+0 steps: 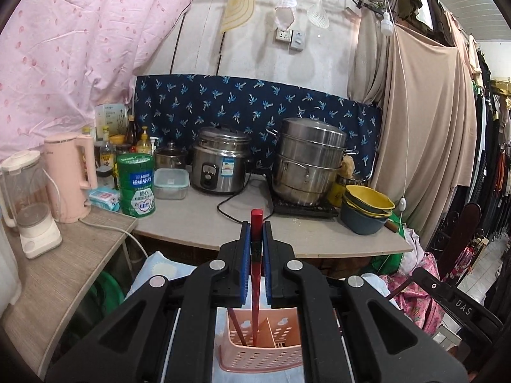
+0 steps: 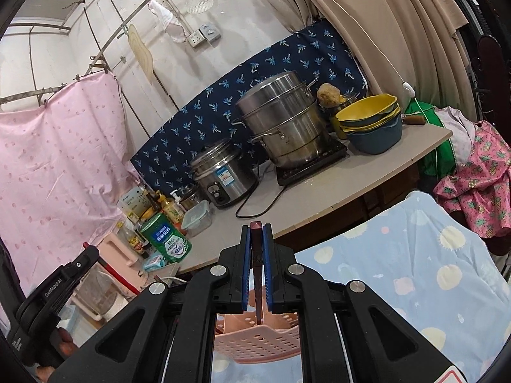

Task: Organize utensils
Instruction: 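Open both tools over the basket and move back to the chopsticks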

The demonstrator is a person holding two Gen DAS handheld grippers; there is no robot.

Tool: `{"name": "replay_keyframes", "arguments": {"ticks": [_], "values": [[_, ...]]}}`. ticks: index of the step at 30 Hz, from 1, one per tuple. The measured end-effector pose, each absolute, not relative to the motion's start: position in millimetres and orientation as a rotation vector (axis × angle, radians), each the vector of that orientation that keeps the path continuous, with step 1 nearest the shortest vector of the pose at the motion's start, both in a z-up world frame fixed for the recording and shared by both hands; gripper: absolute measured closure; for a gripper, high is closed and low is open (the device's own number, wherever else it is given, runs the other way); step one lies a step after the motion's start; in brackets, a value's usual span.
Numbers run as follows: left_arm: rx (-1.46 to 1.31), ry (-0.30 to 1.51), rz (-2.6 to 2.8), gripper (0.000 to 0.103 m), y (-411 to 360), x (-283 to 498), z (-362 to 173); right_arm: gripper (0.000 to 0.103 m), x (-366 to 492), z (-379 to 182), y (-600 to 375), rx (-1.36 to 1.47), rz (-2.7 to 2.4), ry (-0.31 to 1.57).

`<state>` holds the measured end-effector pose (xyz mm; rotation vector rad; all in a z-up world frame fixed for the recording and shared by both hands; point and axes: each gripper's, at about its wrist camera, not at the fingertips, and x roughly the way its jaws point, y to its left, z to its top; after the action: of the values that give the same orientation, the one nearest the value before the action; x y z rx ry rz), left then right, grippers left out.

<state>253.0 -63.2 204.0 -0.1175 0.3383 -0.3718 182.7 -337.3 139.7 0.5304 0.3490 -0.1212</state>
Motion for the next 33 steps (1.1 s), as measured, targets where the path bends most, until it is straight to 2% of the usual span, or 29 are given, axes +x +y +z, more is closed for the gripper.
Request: {"name": "replay_keyframes", "arguments": {"ticks": [2,4,9,11,23,33], "values": [[-0.125,0.356,-0.372,0.096,-64.1,254.6,201.6,0.094,184.1,137.1,-337.5,0.532,-0.115,0.362],[-0.131,0.359,-0.364,0.094,-63.9,254.7,200.5,0.086,182.0,136.5,-337.1,0.531,-0.128,0.352],[-0.131,0.359,-0.347,0.072,-62.6,248.4,198.9,0.077,171.8,143.0,-334.5,0.504,-0.138,0.333],[-0.125,0.362,-0.347,0.068,-62.2,243.0,198.2,0.074,165.4,146.0,-333.9,0.503,-0.135,0.326],[-0.098,0.469,-0.373,0.062,-48.0,189.4,175.7,0.072,98.9,136.0,-312.8,0.476,-0.101,0.394],[-0.076,0.628,-0.4,0.062,-37.7,132.0,107.5,0.072,29.9,80.1,-297.9,0.433,-0.137,0.554]]}}
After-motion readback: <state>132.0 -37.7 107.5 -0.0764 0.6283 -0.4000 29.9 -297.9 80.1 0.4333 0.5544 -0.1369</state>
